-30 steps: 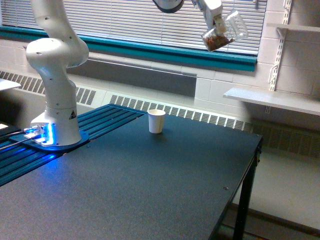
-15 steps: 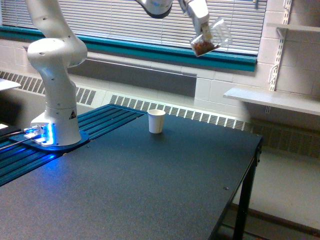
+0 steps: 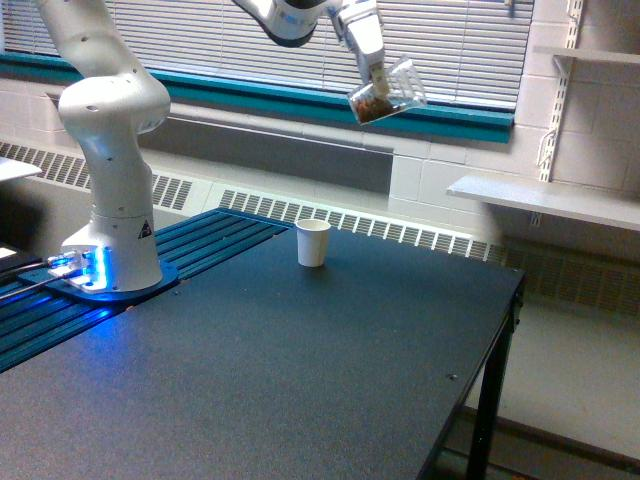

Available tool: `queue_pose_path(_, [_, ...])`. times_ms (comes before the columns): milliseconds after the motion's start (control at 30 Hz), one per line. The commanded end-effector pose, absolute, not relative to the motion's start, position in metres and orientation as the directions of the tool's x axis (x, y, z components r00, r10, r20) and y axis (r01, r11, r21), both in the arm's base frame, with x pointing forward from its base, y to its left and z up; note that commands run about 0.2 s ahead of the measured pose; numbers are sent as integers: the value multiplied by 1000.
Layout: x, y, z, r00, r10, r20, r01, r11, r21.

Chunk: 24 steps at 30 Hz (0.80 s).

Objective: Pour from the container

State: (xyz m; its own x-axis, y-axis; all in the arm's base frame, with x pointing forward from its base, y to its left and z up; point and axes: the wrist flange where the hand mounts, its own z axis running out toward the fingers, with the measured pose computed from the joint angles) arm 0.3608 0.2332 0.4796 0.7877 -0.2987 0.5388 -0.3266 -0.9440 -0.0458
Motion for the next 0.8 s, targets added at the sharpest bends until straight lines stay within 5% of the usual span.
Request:
queue_pose_path(33, [339,248,466,792,-316,522,-337,-940,-58])
queue_pose_path(800, [271,279,388,855,-309,416,-323,-946,-40])
